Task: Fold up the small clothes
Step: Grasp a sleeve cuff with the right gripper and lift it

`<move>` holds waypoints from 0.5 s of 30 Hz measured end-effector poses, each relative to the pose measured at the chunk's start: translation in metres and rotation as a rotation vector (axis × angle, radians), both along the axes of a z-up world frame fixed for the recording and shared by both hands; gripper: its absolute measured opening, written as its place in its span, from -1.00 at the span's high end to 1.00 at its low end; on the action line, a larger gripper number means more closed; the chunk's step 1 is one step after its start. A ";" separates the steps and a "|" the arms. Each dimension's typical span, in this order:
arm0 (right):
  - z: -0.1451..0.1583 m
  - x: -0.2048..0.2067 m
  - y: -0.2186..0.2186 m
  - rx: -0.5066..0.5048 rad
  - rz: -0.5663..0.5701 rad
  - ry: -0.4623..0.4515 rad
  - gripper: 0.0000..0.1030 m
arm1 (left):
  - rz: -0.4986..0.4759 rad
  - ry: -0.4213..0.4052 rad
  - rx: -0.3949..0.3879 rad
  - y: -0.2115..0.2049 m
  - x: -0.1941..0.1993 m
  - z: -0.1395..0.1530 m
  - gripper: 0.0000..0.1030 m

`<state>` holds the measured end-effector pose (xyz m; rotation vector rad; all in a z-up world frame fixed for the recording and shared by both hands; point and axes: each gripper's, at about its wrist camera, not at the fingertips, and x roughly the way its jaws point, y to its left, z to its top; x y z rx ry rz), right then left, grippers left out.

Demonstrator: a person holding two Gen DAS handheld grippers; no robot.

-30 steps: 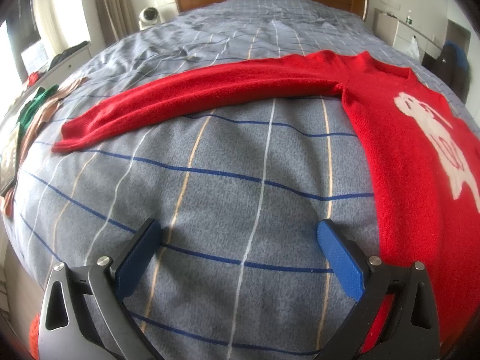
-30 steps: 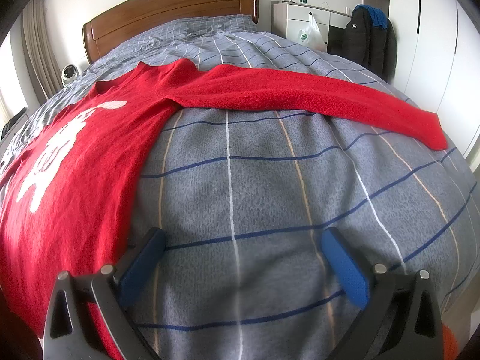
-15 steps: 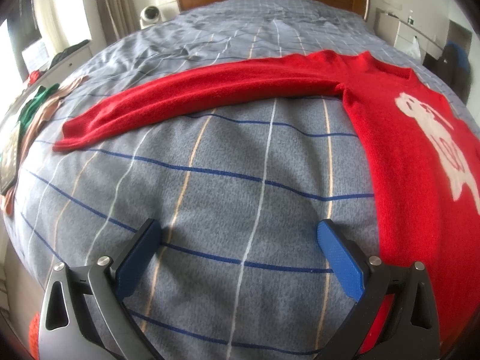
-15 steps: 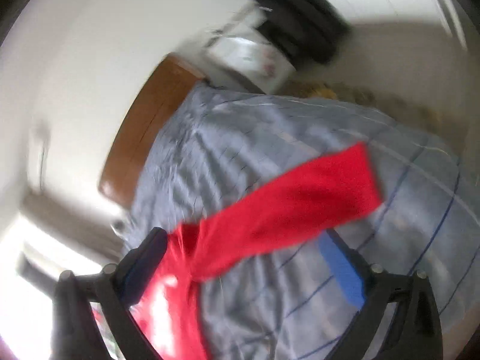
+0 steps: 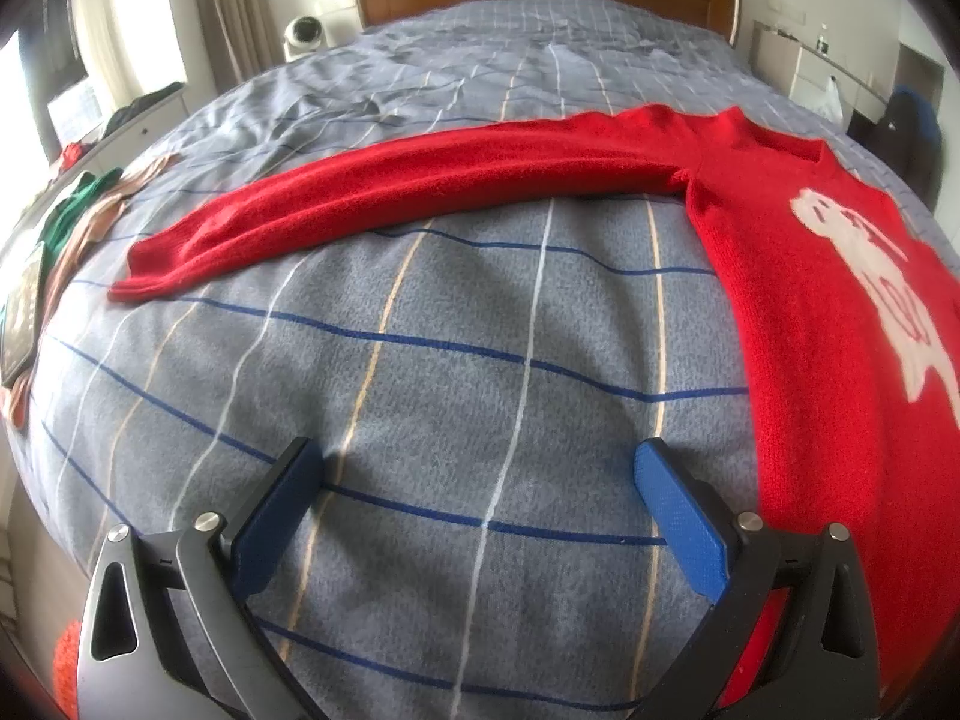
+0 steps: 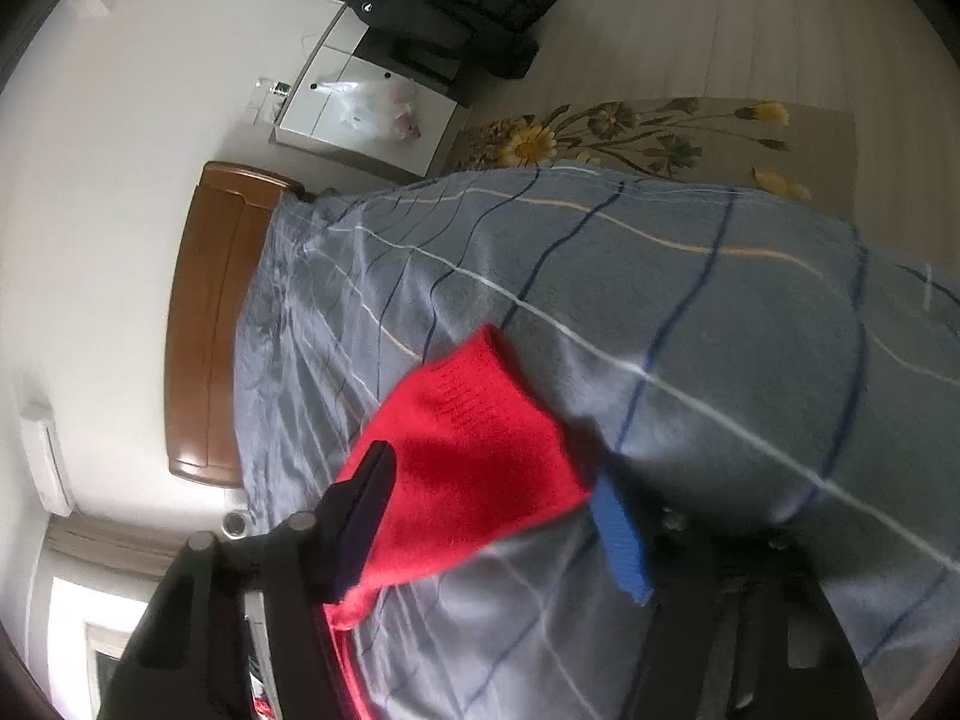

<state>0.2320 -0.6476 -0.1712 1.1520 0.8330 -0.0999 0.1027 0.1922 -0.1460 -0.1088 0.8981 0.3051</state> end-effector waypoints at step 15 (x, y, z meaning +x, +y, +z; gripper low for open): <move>0.234 0.085 0.189 -0.423 0.436 -0.398 0.91 | -0.003 0.008 -0.009 0.000 0.001 0.002 -0.99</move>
